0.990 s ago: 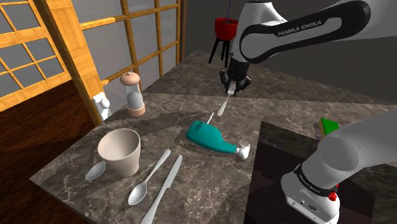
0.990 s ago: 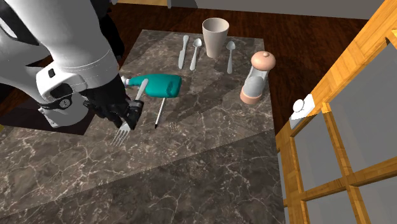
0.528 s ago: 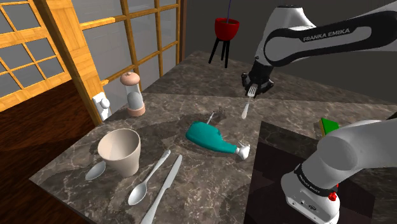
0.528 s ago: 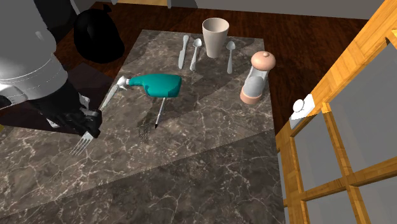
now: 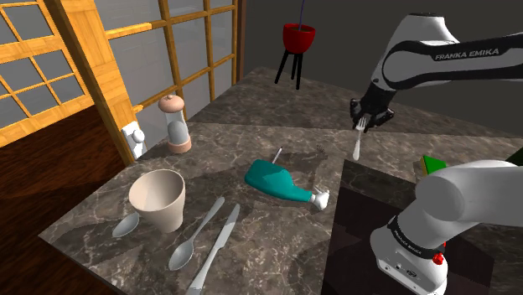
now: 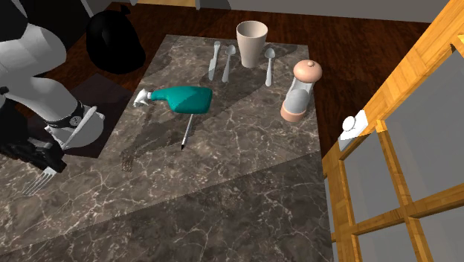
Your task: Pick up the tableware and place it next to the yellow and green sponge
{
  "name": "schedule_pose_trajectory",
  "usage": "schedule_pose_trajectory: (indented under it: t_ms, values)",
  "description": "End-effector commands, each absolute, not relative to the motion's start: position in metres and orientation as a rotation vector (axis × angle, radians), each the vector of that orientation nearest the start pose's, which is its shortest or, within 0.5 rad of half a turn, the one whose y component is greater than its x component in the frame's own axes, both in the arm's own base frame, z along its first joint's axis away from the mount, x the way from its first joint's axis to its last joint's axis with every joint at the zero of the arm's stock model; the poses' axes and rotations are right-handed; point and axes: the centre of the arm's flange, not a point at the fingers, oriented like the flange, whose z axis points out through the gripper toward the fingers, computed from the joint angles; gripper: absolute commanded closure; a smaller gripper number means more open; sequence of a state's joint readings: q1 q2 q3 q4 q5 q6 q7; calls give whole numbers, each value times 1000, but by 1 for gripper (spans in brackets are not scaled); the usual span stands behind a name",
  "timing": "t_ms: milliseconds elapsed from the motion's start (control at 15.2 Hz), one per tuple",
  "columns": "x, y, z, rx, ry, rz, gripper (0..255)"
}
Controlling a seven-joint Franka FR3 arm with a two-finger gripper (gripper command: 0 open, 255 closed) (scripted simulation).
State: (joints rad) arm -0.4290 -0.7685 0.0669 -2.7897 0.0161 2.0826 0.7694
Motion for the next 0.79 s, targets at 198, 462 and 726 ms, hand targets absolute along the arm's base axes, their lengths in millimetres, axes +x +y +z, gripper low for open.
schedule_pose_trajectory:
  t_ms: [198,462,726]
  values:
    - [251,-159,424,-2648,1724,-103,255]
    - [214,-197,424,-2648,1724,-103,255]
    - [214,-197,403,-2648,1724,-103,255]
